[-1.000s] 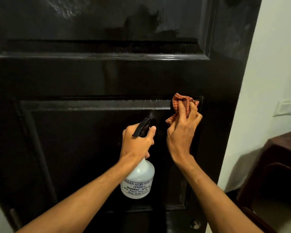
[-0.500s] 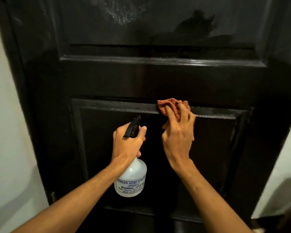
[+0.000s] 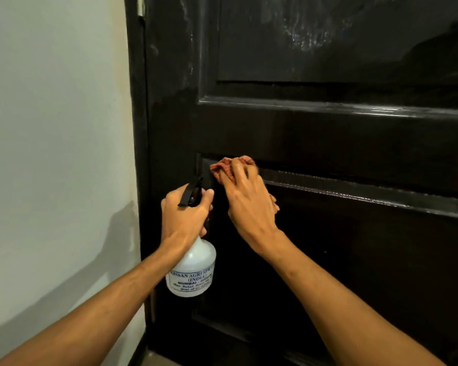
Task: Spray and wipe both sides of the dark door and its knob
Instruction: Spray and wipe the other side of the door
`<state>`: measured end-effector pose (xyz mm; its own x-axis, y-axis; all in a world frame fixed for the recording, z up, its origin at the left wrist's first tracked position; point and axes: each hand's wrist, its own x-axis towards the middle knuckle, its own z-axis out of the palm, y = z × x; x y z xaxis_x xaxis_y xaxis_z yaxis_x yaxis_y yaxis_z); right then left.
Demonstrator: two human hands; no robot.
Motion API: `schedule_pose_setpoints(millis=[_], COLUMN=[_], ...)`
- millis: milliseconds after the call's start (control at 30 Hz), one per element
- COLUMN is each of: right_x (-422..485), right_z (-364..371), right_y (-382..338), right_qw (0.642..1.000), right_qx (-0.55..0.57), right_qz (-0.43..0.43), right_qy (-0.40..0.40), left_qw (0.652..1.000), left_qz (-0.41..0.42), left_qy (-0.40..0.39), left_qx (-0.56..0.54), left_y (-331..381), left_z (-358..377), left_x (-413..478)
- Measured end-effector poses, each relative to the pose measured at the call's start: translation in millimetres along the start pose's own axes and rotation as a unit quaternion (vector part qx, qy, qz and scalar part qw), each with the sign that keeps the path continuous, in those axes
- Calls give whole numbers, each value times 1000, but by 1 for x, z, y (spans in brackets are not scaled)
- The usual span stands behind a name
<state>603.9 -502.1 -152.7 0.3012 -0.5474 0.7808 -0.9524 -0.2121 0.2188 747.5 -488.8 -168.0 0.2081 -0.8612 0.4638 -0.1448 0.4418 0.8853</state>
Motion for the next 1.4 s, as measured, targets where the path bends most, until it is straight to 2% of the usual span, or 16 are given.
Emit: schedule_pose_setpoints(millis=[67, 133, 267, 433, 567, 667, 767, 833, 933, 1033, 1100, 1200, 1267, 1400], right_x=[28, 45, 24, -22, -24, -68, -127, -137, -121, -140, -170, -202, -202, -218], right_z=[12, 21, 7, -28, -45, -62, -86, -95, -93, -107, -123, -143, -147, -137], right_y=[-18, -33, -16, 28, 44, 87, 140, 157, 153, 174, 200, 229, 238, 239], right_qw=[998, 996, 993, 993, 994, 997, 986, 975, 986, 991, 978, 939, 928, 929], right_qx=[-12, -21, -78, -104, -97, -78, -76, -83, -37, -68, -80, -94, -106, -91], right_qz=[-62, -79, -77, 16, -19, 24, 140, 195, 158, 111, 181, 306, 328, 323], right_qy=[-30, -33, -36, -60, -55, -18, 46, 61, 36, 27, 59, 123, 140, 155], left_qw=[1000, 999, 999, 999, 998, 995, 986, 983, 982, 976, 972, 966, 963, 955], left_qz=[8, 15, 23, 25, 30, 45, 63, 68, 66, 66, 71, 76, 75, 65], left_qy=[21, 30, 12, -22, -48, -90, -151, -166, -175, -205, -223, -242, -255, -284], left_qx=[11, 19, 25, 18, 8, -3, -19, -24, -28, -31, -34, -40, -50, -62], left_y=[-3, -7, -7, 4, 25, 42, 58, 67, 76, 87, 94, 99, 104, 108], left_z=[-12, -22, -27, -10, 26, 57, 84, 102, 126, 155, 169, 185, 197, 224], left_x=[6, 11, 10, -6, -25, -46, -62, -69, -77, -96, -107, -118, -127, -146])
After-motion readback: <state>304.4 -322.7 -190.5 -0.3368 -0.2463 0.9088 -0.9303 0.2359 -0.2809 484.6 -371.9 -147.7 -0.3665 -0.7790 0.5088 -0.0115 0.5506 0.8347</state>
